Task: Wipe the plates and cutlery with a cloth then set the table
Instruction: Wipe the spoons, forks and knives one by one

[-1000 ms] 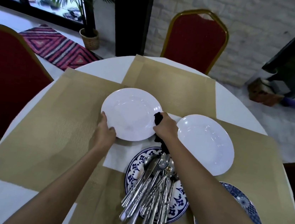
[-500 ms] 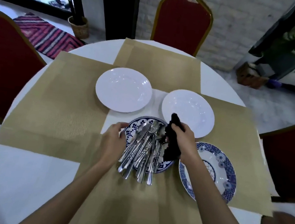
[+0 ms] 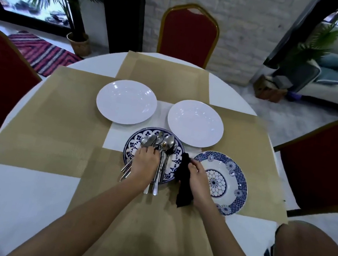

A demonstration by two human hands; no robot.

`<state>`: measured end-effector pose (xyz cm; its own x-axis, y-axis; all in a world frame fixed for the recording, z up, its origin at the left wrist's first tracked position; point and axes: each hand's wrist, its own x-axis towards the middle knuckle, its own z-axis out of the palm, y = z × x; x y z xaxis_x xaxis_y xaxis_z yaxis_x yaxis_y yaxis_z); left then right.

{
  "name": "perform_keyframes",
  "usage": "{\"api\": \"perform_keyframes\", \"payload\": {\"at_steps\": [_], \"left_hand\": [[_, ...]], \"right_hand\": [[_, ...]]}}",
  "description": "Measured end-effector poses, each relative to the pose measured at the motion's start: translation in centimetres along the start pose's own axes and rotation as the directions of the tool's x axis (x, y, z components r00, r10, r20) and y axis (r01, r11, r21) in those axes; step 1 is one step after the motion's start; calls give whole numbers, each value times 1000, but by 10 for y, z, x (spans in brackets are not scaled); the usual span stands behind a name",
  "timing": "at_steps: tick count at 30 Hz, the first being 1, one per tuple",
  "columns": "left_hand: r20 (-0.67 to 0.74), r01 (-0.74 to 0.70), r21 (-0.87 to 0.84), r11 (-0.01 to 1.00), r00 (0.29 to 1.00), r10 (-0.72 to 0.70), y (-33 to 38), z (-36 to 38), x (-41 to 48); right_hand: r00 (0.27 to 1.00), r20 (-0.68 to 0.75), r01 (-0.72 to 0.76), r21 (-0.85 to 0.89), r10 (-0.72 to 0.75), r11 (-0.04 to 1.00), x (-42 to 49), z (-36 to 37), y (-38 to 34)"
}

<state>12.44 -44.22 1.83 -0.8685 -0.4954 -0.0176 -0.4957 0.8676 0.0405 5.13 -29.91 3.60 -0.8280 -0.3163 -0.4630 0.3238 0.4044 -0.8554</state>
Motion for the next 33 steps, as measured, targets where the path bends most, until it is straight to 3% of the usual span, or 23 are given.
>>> {"api": "perform_keyframes", "payload": {"at_steps": [8, 22, 29, 31, 33], "left_hand": [[156, 74, 1, 997, 985, -73, 6, -5, 17], [282, 183, -28, 983, 945, -168, -2, -13, 16], [263, 181, -309, 934, 960, -100, -15, -35, 2], [265, 211, -454, 865, 960, -95, -19, -40, -7], [301, 270, -634, 725, 949, -90, -18, -45, -20]], "right_hand": [[991, 13, 137, -120, -136, 983, -1, 0, 3], [988, 27, 156, -177, -154, 972, -2, 0, 1], [981, 28, 193, -173, -192, 966, -3, -2, 2], [965, -25, 253, -162, -260, 954, -8, -2, 0], [944, -70, 311, -145, -323, 939, -13, -1, -5]]}}
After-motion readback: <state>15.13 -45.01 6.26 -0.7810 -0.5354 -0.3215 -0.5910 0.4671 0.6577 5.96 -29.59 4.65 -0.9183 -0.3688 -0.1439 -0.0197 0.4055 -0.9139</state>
